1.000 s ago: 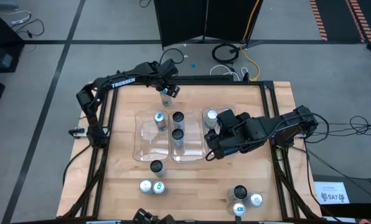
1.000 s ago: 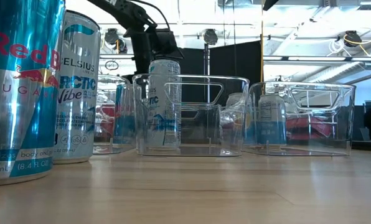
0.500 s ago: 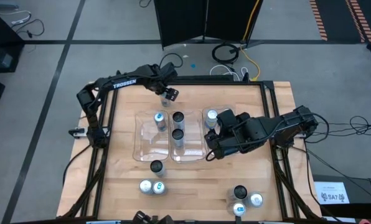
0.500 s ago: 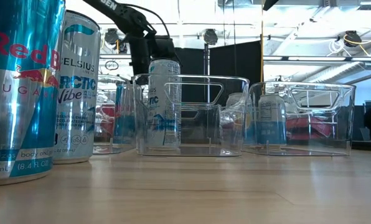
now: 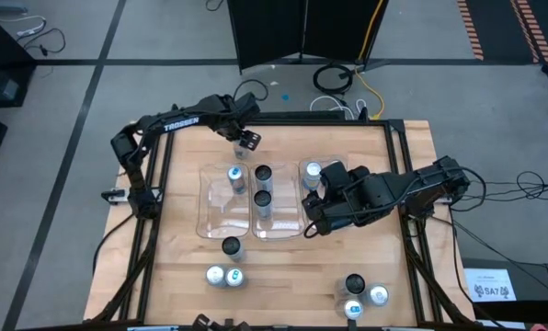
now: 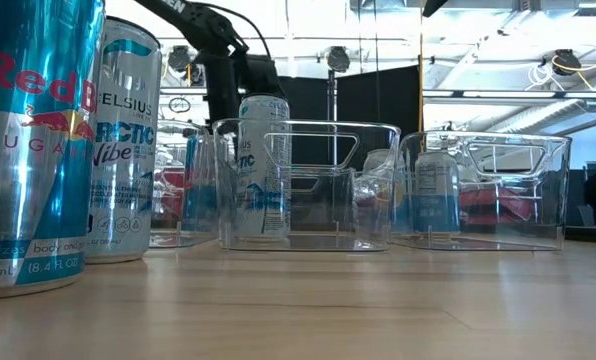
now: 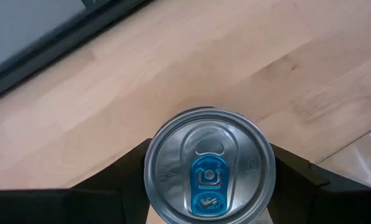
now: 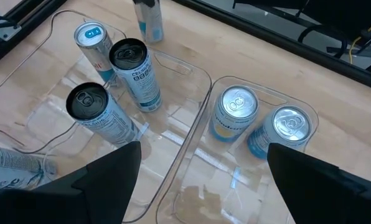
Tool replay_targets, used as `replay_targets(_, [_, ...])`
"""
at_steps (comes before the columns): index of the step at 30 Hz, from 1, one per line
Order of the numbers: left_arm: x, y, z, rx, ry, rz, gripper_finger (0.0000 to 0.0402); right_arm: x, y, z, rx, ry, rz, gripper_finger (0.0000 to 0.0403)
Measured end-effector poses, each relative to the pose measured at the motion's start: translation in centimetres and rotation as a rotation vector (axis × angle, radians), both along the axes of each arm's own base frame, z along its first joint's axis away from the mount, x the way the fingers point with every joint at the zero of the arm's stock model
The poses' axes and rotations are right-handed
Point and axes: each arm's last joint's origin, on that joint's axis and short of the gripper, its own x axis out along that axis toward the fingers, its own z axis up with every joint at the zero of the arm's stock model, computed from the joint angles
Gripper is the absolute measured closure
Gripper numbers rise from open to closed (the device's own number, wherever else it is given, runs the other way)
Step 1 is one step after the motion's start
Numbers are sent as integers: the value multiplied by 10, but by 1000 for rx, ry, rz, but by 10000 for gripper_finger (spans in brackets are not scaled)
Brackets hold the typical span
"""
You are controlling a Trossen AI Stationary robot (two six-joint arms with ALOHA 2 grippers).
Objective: Sort soda cans
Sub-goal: Put the top right blue soda can into the left transparent bin
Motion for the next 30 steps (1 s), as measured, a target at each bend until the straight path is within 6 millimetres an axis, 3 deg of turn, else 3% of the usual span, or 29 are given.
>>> replay_targets(8, [-35, -24, 72, 155, -139, -10, 156, 0, 0, 0, -4, 4, 6, 62])
replay_targets(13, [-80, -68, 127, 228, -247, -59, 155, 0, 0, 0, -6, 3, 5, 62])
replay_targets(18, [-133, -119, 162, 247, -336, -110, 154, 0, 0, 0, -4, -1, 2, 62])
replay_targets(24, [-172, -159, 166, 198, -344, -93, 153, 2, 0, 0, 1, -18, 0, 62])
replay_targets(30, [-162, -174, 130, 124, -269, -101, 153, 3, 1, 1, 14, -45, -16, 62])
